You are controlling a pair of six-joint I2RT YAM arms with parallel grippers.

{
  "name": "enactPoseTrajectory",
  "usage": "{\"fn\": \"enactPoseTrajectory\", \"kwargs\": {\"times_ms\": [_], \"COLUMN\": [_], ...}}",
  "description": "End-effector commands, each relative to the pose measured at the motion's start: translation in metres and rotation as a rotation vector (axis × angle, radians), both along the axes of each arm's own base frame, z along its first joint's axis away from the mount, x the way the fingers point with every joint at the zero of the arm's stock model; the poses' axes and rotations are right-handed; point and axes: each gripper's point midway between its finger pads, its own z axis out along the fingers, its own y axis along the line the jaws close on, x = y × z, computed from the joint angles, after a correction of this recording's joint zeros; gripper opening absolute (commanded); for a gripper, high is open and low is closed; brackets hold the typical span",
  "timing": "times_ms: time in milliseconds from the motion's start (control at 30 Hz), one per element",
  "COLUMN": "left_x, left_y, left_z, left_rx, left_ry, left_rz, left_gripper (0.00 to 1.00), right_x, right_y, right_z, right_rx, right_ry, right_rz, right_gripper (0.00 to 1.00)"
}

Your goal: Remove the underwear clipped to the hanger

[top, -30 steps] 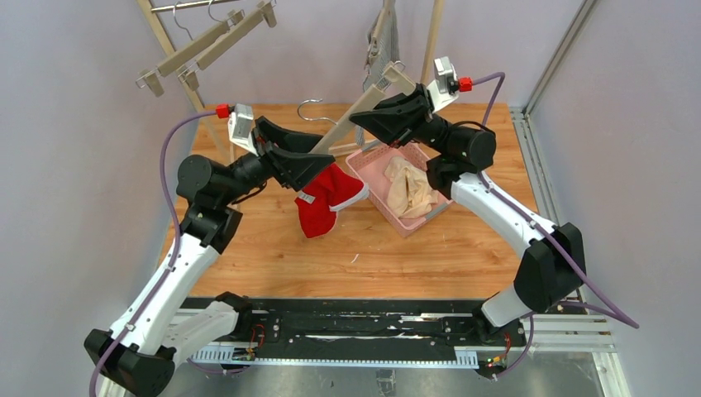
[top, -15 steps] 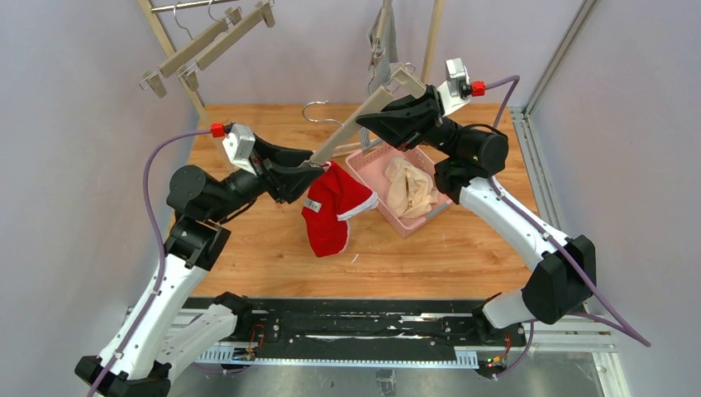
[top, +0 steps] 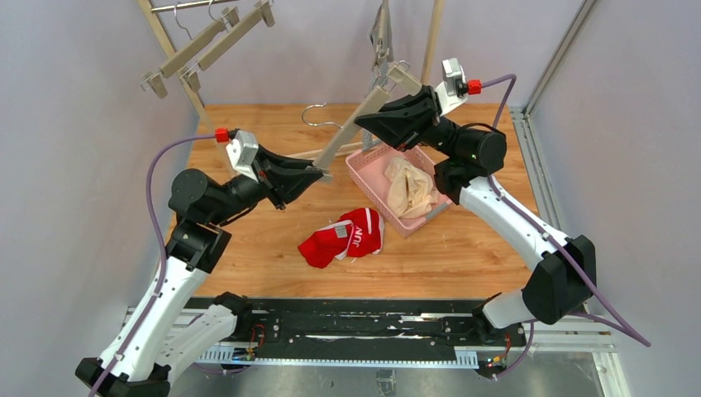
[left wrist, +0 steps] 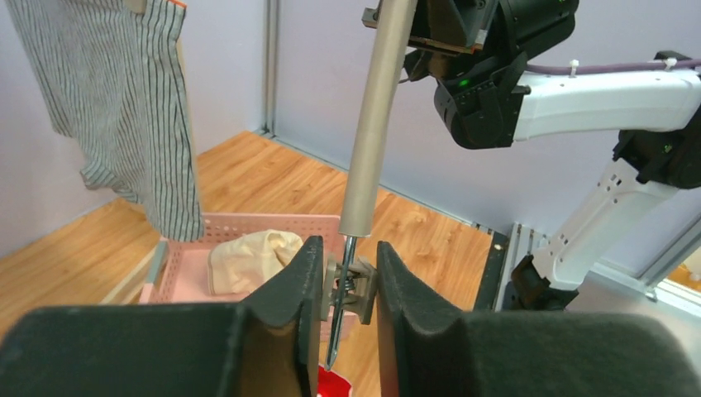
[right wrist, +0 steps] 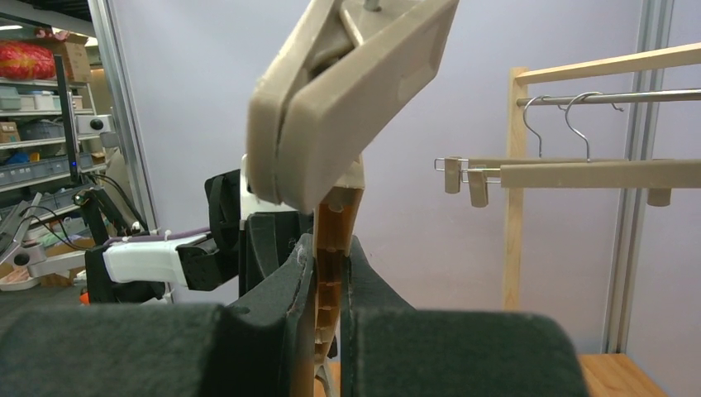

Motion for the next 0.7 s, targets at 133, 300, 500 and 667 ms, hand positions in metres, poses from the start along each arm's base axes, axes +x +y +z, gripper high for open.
{"fn": "enactPoseTrajectory", "kwargs": {"times_ms": [133, 300, 500, 667], "left_x": [-0.003, 0.001, 0.005, 0.004], "left_y": [0.002, -0.006, -0.011, -0.014], "left_z": [0.038, 0.042, 0.048, 0.051], "left_rx": [-0.098, -0.104, -0.114, -0.121], "left_ry": [-0.068, -0.057, -0.054, -0.059], "left_rz": [0.005, -0.038, -0.061, -0.081], "left_gripper": [0.43, 0.40, 0.26, 0.20], "right_x": [-0.014, -0.015, -0.015, -0.014], "right_y": [-0.007, -0.007, -0.007, -0.005], "right_z": [0.013, 0.015, 0.017, 0.016], "right_rx": [0.044, 0.043, 0.041, 0.037], "right_ry": [-0.059, -0.060, -0.062, -0.058], "right_rz": [-0.009, -0.004, -0.003, 0.003], "right_gripper": [0.01, 0.01, 0.01, 0.00]}}
